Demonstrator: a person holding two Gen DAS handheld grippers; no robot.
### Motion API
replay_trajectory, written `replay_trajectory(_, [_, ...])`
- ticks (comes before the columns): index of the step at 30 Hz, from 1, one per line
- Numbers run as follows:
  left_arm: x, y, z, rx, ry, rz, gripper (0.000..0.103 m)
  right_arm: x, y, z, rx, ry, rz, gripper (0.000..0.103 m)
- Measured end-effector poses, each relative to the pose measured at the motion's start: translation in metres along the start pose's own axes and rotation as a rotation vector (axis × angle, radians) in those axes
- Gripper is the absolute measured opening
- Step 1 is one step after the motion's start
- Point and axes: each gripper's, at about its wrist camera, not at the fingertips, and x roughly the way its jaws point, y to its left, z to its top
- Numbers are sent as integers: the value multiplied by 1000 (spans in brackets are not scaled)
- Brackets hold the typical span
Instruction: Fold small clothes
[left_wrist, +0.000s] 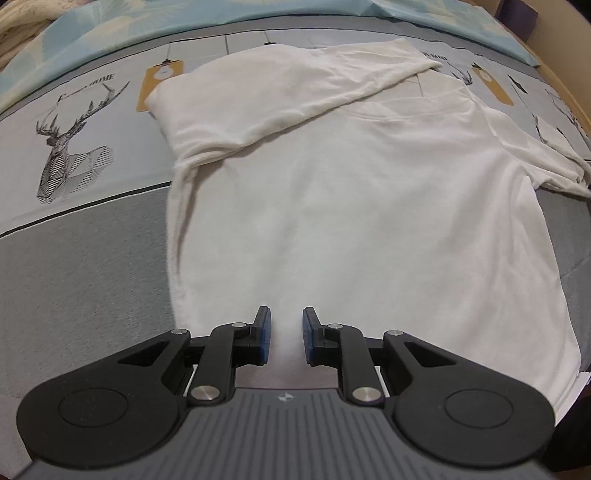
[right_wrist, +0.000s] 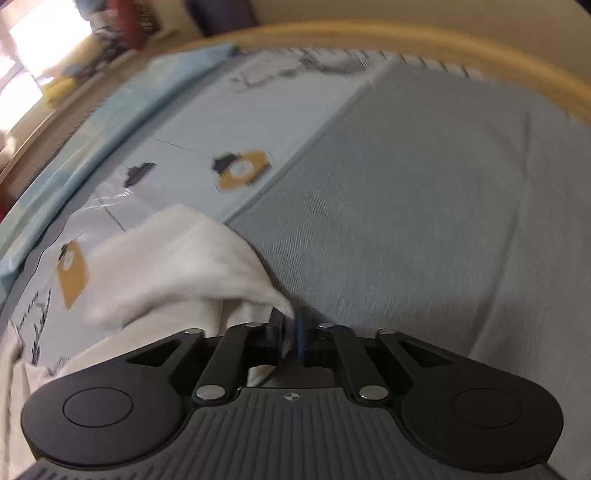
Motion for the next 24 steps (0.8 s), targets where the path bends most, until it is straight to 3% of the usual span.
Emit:
replay_trajectory(2, [2, -5, 1, 5, 2, -4, 20, -5, 2, 4, -52, -56, 37, 28])
replay_trajectory(4, [4, -11, 2, 16, 7, -6, 20, -2, 5, 9, -109, -68, 76, 28])
replay_trajectory(7, [7, -17, 2, 27, 18, -4, 20, 2, 25, 10, -279, -109, 54, 28])
replay_trajectory(13, [9, -14, 0, 18, 24, 5, 21, 18, 82, -10, -807, -209, -111, 36])
replay_trajectory(18, [9, -9, 2, 9, 24, 8, 21, 29, 102, -28, -1021, -263, -177, 33])
replay_trajectory(19, [9, -9, 2, 6, 25, 9, 21, 29, 104, -26, -1022, -272, -176, 30])
replay_trajectory(20, [9, -9, 3, 5, 25, 10, 21, 28, 103, -21, -998, -283, -161, 13])
replay_trajectory(21, [9, -9, 3, 5, 22, 8, 21, 23, 101, -10, -925, -298, -134, 4])
replay_trajectory(22, [8, -9, 4, 4, 20, 5, 21, 15, 95, 2, -821, -319, -99, 4])
replay_trajectory(24, [8, -9, 3, 4, 18, 0, 21, -9, 60, 40, -427, -414, 75, 5])
